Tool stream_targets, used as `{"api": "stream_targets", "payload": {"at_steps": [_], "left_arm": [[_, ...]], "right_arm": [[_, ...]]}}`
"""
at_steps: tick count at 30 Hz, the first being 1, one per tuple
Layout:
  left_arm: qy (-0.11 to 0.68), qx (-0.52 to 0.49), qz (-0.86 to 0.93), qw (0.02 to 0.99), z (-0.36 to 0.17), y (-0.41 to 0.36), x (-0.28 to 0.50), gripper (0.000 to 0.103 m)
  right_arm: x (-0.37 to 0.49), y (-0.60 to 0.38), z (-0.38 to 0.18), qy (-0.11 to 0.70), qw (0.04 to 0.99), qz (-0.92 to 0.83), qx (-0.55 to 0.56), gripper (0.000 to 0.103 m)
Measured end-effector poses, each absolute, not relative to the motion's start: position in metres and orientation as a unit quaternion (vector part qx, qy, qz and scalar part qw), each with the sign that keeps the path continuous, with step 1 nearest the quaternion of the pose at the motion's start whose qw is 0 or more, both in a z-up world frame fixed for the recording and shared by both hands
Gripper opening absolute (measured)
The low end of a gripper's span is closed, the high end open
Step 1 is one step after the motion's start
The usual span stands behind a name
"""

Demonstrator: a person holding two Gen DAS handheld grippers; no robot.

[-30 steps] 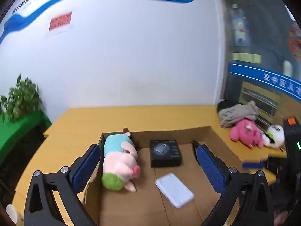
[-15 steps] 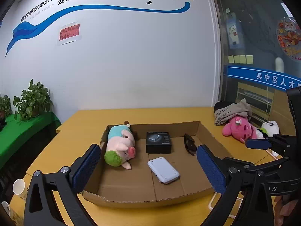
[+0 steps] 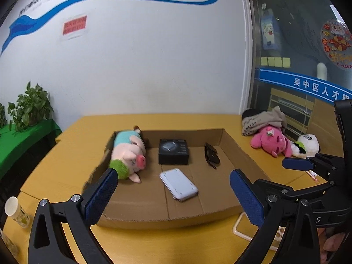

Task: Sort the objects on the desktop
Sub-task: 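Move the left tool toward the clear phone case on the table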

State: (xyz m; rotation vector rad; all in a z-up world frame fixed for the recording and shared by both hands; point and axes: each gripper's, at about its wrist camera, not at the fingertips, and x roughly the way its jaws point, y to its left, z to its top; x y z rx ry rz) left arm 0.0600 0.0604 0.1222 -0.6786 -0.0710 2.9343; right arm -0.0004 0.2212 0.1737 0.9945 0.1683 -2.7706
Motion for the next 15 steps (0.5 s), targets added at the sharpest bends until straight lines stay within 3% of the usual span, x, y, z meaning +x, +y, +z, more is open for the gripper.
{"api": "stream_targets", "payload": {"at_steps": [15], "left_arm": [[-0.092,-0.43,0.848,0.295,0.01,0.133,-0.005,0.102]], "right_arm": [[0.039,0.327,0.02,0.003,0.08,-0.858,0.508,0.082]]}}
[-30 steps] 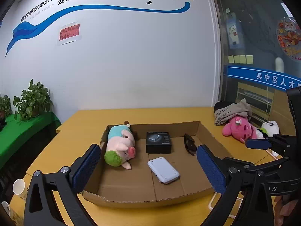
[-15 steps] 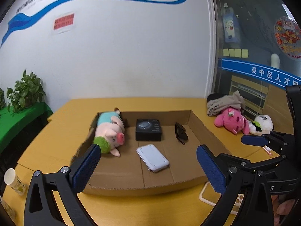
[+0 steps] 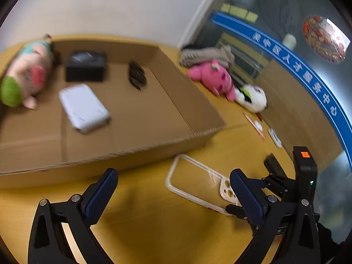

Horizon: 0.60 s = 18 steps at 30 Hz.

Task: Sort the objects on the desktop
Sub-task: 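Move the left tool toward the clear phone case on the table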

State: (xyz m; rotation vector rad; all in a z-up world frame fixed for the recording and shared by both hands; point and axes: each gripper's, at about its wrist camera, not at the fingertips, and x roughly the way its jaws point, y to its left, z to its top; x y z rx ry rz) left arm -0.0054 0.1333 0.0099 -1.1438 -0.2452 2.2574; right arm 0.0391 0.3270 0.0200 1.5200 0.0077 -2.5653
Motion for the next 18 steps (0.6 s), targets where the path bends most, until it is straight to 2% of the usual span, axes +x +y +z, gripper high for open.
{"api": "stream_targets", "payload": {"at_steps": [3,7,9,10,11,12,13,14,15,18], "left_arm": [[-0.068,-0.448,0.843,0.29,-0.005,0.151,-0.015,0.099],[-0.024,-0.482,0.831,0.277,-0.028,0.178,-0.029,0.081],[0.005,-0.485,0.831,0.274,-0.036,0.189,-0.028,0.075],[0.026,-0.481,0.831,0.276,-0.037,0.195,-0.026,0.067],[0.046,-0.48,0.832,0.276,-0.039,0.2,-0.024,0.066],[0.052,-0.477,0.831,0.28,-0.039,0.203,-0.022,0.059],[0.043,-0.479,0.828,0.289,-0.039,0.202,-0.022,0.047],[0.031,-0.483,0.823,0.297,-0.04,0.201,-0.024,0.042],[0.022,-0.486,0.82,0.301,-0.041,0.2,-0.025,0.038],[0.015,-0.49,0.816,0.304,-0.041,0.195,-0.023,0.035]], "right_arm": [[0.043,0.34,0.016,-0.037,0.064,-0.861,0.502,0.083],[0.048,0.357,0.015,-0.074,0.02,-0.866,0.495,0.081],[0.051,0.357,0.015,-0.07,0.012,-0.866,0.495,0.081],[0.054,0.356,0.016,-0.066,0.009,-0.867,0.494,0.081],[0.056,0.355,0.017,-0.063,0.008,-0.868,0.493,0.08],[0.057,0.353,0.017,-0.059,0.01,-0.868,0.492,0.08],[0.058,0.351,0.016,-0.056,0.014,-0.868,0.494,0.079],[0.059,0.349,0.016,-0.055,0.019,-0.869,0.491,0.079],[0.059,0.346,0.016,-0.054,0.028,-0.87,0.49,0.079],[0.059,0.332,0.018,-0.05,0.08,-0.865,0.493,0.081]]}}
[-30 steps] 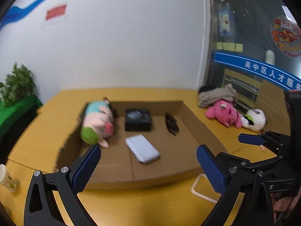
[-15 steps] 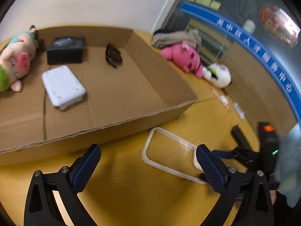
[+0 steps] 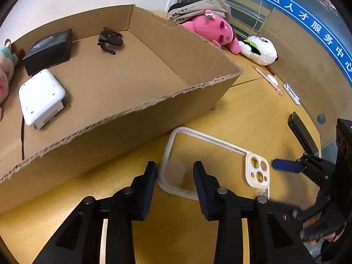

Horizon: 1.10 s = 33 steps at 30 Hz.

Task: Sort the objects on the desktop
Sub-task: 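Move the left tool toward the clear phone case on the table, then close the left tool on the clear phone case's long sides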

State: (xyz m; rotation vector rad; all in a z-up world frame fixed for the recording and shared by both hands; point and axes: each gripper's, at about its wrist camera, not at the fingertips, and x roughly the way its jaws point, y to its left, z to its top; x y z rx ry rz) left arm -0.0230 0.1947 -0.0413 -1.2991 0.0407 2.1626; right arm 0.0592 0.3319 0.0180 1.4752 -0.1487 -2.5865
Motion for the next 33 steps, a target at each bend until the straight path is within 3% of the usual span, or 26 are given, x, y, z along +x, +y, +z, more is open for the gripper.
{"api": "stream_targets", "payload": {"at_steps": [3,9,14,15,16,18,19,23,33], "left_arm": [[0.008,-0.492,0.813,0.31,-0.041,0.185,-0.016,0.032],[0.02,-0.495,0.806,0.324,-0.039,0.172,0.002,0.032],[0.056,-0.487,0.805,0.334,-0.036,0.165,0.019,0.033],[0.061,-0.482,0.808,0.334,-0.034,0.16,0.022,0.041],[0.067,-0.478,0.811,0.33,-0.032,0.155,0.024,0.06],[0.084,-0.462,0.823,0.318,-0.026,0.144,0.028,0.085],[0.09,-0.45,0.828,0.321,-0.022,0.138,0.032,0.088],[0.129,-0.427,0.824,0.348,-0.013,0.115,0.045,0.1],[0.274,-0.434,0.707,0.487,-0.036,0.123,0.102,0.102]], "right_arm": [[0.061,0.315,0.019,-0.027,0.126,-0.858,0.497,0.086],[0.048,0.304,0.02,0.089,0.133,-0.849,0.504,0.086],[0.027,0.298,0.018,0.149,0.23,-0.815,0.51,0.086],[0.028,0.291,0.017,0.163,0.253,-0.807,0.507,0.086],[0.031,0.281,0.017,0.18,0.277,-0.799,0.503,0.085],[0.04,0.261,0.018,0.212,0.326,-0.778,0.493,0.083],[0.047,0.251,0.019,0.227,0.35,-0.768,0.487,0.083],[0.078,0.217,0.019,0.285,0.441,-0.72,0.454,0.083],[0.117,0.19,0.023,0.389,0.556,-0.607,0.413,0.083]]}}
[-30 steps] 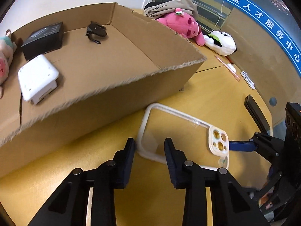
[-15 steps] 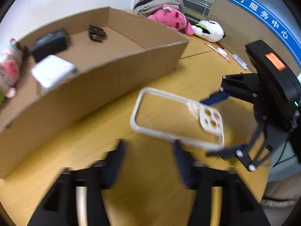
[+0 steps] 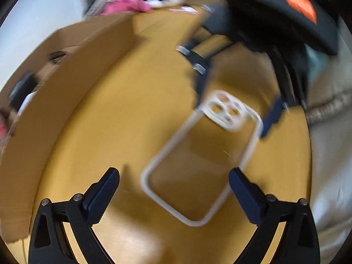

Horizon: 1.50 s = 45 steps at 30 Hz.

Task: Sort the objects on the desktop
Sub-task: 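Close the left tool on the clear phone case's long sides, then lift the phone case with the left tool and carry it over the box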

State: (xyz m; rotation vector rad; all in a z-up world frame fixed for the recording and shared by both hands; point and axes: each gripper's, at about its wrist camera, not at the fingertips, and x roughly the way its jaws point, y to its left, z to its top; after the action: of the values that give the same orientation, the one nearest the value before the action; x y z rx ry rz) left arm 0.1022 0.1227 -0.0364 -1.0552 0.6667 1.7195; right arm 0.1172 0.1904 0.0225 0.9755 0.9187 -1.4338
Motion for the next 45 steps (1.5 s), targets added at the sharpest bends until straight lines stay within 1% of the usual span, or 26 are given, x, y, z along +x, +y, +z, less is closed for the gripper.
{"api": "stream_targets", "payload": {"at_steps": [1,3,4,7,11,13,15,19,21,24,27,29,30,31,41,45], "left_arm": [[0.282,-0.435,0.697,0.495,-0.037,0.124,0.105,0.102],[0.326,-0.432,0.685,0.488,-0.044,0.128,0.11,0.103],[0.33,-0.431,0.68,0.492,-0.046,0.128,0.111,0.101],[0.326,-0.435,0.676,0.498,-0.044,0.127,0.104,0.098],[0.335,-0.41,0.701,0.478,-0.035,0.122,0.091,0.097],[0.329,-0.408,0.7,0.485,-0.032,0.121,0.087,0.099],[0.343,-0.403,0.697,0.483,-0.033,0.123,0.083,0.103],[0.34,-0.395,0.703,0.483,-0.029,0.121,0.074,0.103],[0.337,-0.397,0.704,0.482,-0.028,0.118,0.069,0.103],[0.332,-0.415,0.691,0.489,-0.04,0.116,0.065,0.103],[0.308,-0.421,0.682,0.513,-0.044,0.113,0.06,0.103],[0.311,-0.415,0.678,0.521,-0.042,0.113,0.063,0.099],[0.313,-0.414,0.675,0.525,-0.039,0.113,0.064,0.093],[0.315,-0.415,0.672,0.526,-0.038,0.112,0.065,0.092],[0.329,-0.413,0.673,0.518,-0.026,0.101,0.088,0.086],[0.326,-0.396,0.697,0.501,-0.005,0.09,0.087,0.086]], "right_arm": [[0.117,0.189,0.023,0.397,0.559,-0.599,0.413,0.083],[0.116,0.187,0.023,0.405,0.56,-0.591,0.416,0.083],[0.114,0.187,0.024,0.407,0.559,-0.59,0.417,0.082],[0.107,0.189,0.025,0.402,0.551,-0.596,0.425,0.082],[0.106,0.192,0.026,0.405,0.541,-0.596,0.435,0.083],[0.107,0.194,0.027,0.411,0.536,-0.594,0.436,0.082],[0.107,0.196,0.028,0.412,0.532,-0.595,0.439,0.082],[0.098,0.201,0.029,0.393,0.506,-0.616,0.458,0.082],[0.092,0.206,0.03,0.371,0.487,-0.633,0.474,0.083],[0.091,0.21,0.031,0.342,0.464,-0.66,0.481,0.084],[0.091,0.211,0.033,0.322,0.446,-0.68,0.484,0.084],[0.092,0.212,0.034,0.315,0.438,-0.689,0.484,0.082],[0.094,0.212,0.035,0.314,0.437,-0.691,0.482,0.08],[0.097,0.213,0.036,0.317,0.439,-0.69,0.48,0.079],[0.116,0.219,0.045,0.359,0.473,-0.659,0.462,0.079],[0.113,0.219,0.061,0.386,0.482,-0.653,0.438,0.078]]}}
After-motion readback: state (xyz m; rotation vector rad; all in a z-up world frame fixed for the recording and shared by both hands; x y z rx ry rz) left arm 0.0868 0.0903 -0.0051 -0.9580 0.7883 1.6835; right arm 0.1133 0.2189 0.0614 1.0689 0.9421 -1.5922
